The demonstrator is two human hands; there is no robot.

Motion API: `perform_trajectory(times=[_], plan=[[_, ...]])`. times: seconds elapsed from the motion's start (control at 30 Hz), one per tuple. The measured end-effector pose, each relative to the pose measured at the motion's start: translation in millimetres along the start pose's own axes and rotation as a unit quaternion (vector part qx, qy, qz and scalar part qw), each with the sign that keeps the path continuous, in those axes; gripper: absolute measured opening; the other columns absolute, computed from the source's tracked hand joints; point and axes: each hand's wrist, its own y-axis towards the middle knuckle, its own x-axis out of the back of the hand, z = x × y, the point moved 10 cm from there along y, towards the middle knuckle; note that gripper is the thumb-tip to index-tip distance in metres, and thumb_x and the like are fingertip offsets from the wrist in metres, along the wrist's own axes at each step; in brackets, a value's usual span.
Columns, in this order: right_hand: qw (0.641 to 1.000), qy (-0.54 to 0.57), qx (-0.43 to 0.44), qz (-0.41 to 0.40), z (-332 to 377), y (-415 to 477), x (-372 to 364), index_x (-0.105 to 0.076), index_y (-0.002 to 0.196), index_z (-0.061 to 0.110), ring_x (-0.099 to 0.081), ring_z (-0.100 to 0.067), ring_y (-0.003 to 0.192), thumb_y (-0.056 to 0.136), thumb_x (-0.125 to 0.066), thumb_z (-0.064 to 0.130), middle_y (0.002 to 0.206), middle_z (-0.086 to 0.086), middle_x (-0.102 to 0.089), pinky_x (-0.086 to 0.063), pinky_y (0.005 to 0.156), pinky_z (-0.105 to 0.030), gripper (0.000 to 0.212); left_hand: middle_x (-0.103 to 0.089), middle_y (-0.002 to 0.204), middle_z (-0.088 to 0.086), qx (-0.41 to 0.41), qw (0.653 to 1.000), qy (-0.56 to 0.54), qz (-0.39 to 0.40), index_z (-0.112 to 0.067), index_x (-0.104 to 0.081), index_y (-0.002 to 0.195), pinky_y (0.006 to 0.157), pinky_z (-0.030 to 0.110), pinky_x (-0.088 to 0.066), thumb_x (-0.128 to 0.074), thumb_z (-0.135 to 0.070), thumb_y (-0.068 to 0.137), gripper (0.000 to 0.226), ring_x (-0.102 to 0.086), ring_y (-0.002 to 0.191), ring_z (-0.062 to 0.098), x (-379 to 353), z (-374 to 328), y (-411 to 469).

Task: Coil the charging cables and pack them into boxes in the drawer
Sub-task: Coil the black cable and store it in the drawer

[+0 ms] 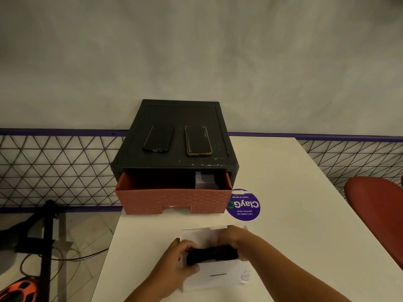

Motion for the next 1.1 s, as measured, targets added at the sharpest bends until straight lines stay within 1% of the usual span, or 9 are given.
perform_trajectory(times=[0.13, 0.23, 0.33, 0.4, 0.47, 0.57, 0.67, 0.9, 1.1], plan=[[0.998, -0.041, 0.051, 0.002, 7.7, -2.4, -4.1, -0.052, 0.104, 0.017, -0.061, -0.024, 0.101, 0.077, -0.067, 0.015, 0.109, -0.012, -0.060, -0.053, 0.090, -0.035, 0.031, -0.049, 0.104, -0.005, -0.023, 0.999, 0.016, -0.045, -0.055, -0.045, 0.104, 0.082, 0.004, -0.036, -0.065, -0.006, 0.083, 0.056, -0.049, 0.095, -0.009, -1.2, -1.8, -0.8], [0.990, -0.062, 0.121, 0.022, 25.2, -13.4, -5.9, -0.049, 0.104, 0.018, -0.057, -0.020, 0.097, 0.089, -0.055, 0.017, 0.100, -0.005, -0.057, -0.050, 0.091, -0.030, 0.017, -0.048, 0.107, -0.008, -0.027, 0.997, 0.024, -0.065, -0.046, -0.058, 0.092, 0.086, 0.007, -0.040, -0.065, -0.008, 0.084, 0.040, -0.051, 0.097, -0.007, 3.8, -4.6, 0.8], [0.978, -0.050, 0.201, 0.009, 42.0, -31.3, 5.0, -0.046, 0.105, 0.028, -0.055, -0.016, 0.102, 0.095, -0.049, 0.027, 0.104, 0.002, -0.055, -0.046, 0.089, -0.022, 0.010, -0.046, 0.108, -0.013, -0.021, 0.997, 0.045, -0.059, -0.040, -0.050, 0.092, 0.083, 0.008, -0.042, -0.061, -0.013, 0.088, 0.030, -0.052, 0.097, -0.004, 8.2, -6.4, 4.2], [0.966, -0.083, 0.243, 0.037, 46.0, -39.5, 1.8, -0.048, 0.113, 0.029, -0.054, -0.015, 0.107, 0.094, -0.049, 0.037, 0.111, 0.004, -0.057, -0.046, 0.094, -0.023, 0.020, -0.047, 0.111, -0.012, -0.022, 0.996, 0.064, -0.054, -0.038, -0.050, 0.095, 0.078, 0.005, -0.038, -0.060, -0.016, 0.089, 0.024, -0.050, 0.099, -0.005, 10.8, -6.0, 6.9], [0.950, -0.155, 0.269, 0.042, 43.9, -42.2, -1.2, -0.053, 0.123, 0.022, -0.054, -0.017, 0.112, 0.087, -0.047, 0.052, 0.121, 0.002, -0.058, -0.044, 0.100, -0.028, 0.048, -0.047, 0.115, -0.010, -0.013, 0.996, 0.075, -0.042, -0.034, -0.053, 0.101, 0.080, 0.008, -0.037, -0.060, -0.020, 0.089, 0.019, -0.049, 0.102, -0.004, 10.8, -4.9, 9.7], [0.922, -0.241, 0.303, -0.006, 43.2, -43.3, 3.5, -0.053, 0.128, 0.017, -0.052, -0.018, 0.115, 0.095, -0.048, 0.036, 0.128, -0.001, -0.056, -0.041, 0.099, -0.022, 0.039, -0.045, 0.114, -0.009, 0.005, 0.995, 0.099, -0.032, -0.030, -0.053, 0.103, 0.082, 0.011, -0.035, -0.060, -0.022, 0.088, 0.018, -0.049, 0.104, 0.003, 10.8, -5.9, 12.0], [0.910, -0.283, 0.301, -0.035, 32.0, -35.6, 4.4, -0.049, 0.129, 0.016, -0.050, -0.017, 0.117, 0.096, -0.048, 0.023, 0.132, 0.000, -0.052, -0.036, 0.092, -0.014, 0.034, -0.045, 0.116, -0.011, -0.004, 0.995, 0.093, -0.031, -0.039, -0.050, 0.104, 0.084, 0.005, -0.032, -0.062, -0.019, 0.087, 0.028, -0.048, 0.107, 0.001, 10.4, -11.5, 10.2], [0.899, -0.330, 0.271, -0.093, 18.4, -26.2, 9.1, -0.040, 0.135, 0.020, -0.048, -0.019, 0.120, 0.096, -0.047, 0.024, 0.137, 0.000, -0.047, -0.038, 0.101, -0.024, 0.040, -0.043, 0.110, -0.028, -0.007, 0.997, 0.070, -0.042, -0.050, -0.043, 0.097, 0.079, 0.001, -0.033, -0.062, -0.016, 0.086, 0.040, -0.045, 0.101, -0.010, 8.4, -12.1, 6.4], [0.866, -0.373, 0.312, -0.115, 20.6, -32.6, 5.0, -0.052, 0.127, 0.022, -0.055, -0.017, 0.113, 0.097, -0.044, 0.026, 0.130, 0.002, -0.055, -0.041, 0.094, -0.020, 0.031, -0.056, 0.111, -0.020, 0.052, 0.998, 0.036, -0.027, -0.045, -0.051, 0.098, 0.089, 0.019, -0.042, -0.062, -0.017, 0.087, 0.032, -0.055, 0.104, 0.007, 12.5, 12.4, 9.8]])
